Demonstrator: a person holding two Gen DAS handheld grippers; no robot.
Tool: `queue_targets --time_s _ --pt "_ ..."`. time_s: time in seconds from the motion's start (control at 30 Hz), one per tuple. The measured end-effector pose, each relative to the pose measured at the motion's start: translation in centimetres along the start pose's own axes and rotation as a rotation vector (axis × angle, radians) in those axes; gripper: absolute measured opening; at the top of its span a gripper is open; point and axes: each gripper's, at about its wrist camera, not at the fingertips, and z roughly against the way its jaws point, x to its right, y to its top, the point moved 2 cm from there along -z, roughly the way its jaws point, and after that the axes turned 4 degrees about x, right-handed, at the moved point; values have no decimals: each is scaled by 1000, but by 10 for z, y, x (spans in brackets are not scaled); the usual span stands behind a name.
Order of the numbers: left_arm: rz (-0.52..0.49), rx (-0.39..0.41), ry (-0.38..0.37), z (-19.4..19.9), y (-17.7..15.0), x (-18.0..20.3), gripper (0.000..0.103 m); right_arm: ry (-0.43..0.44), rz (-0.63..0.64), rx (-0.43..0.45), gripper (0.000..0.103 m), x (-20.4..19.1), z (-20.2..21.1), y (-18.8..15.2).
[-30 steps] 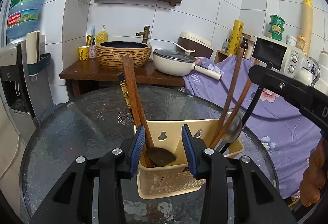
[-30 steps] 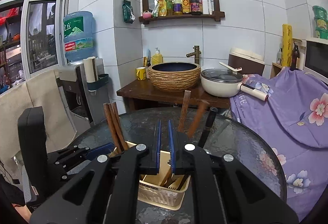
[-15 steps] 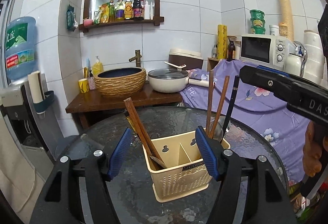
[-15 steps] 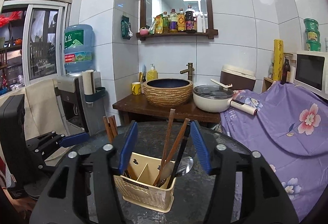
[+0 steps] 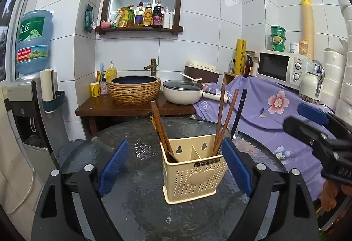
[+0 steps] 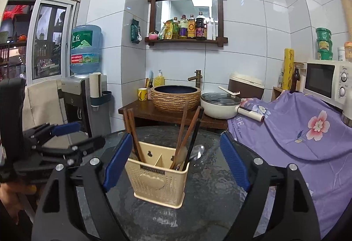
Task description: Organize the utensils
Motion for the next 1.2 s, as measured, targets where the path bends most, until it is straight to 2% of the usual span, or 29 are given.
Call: queue_targets --time_s 0.07,0.17,0.3,0.4,0.5,0.6,0.77,0.83,0.97,1.1,1.2 --pt "-9 9 10 11 -1 -3 91 -10 -10 11 93 -2 16 -8" --pt "-9 26 5 34 -5 -2 94 -4 -32 24 97 -4 41 -22" --pt "9 47 -16 67 -19 8 97 -13 -34 30 97 -13 78 -49" --pt "-16 56 -14 92 -36 21 97 -37 -35 42 97 -19 103 -69" --pt "-20 68 14 116 -59 28 97 -61 -39 48 97 -22 127 -89" --pt "-7 47 34 133 -82 32 97 -89 -29 52 97 -25 148 -108" --pt "14 20 113 158 -110 34 97 -80 -39 46 97 -31 178 -133" --pt "35 7 114 166 -116 33 97 -77 -54 42 97 -32 190 -142" --pt "48 8 123 181 -122 33 97 -69 -82 39 97 -32 206 -151" --pt "-9 27 172 193 -125 41 97 -98 -27 62 97 -37 220 -152" --pt "-10 41 171 200 -125 43 97 -88 -7 58 97 -40 224 -150"
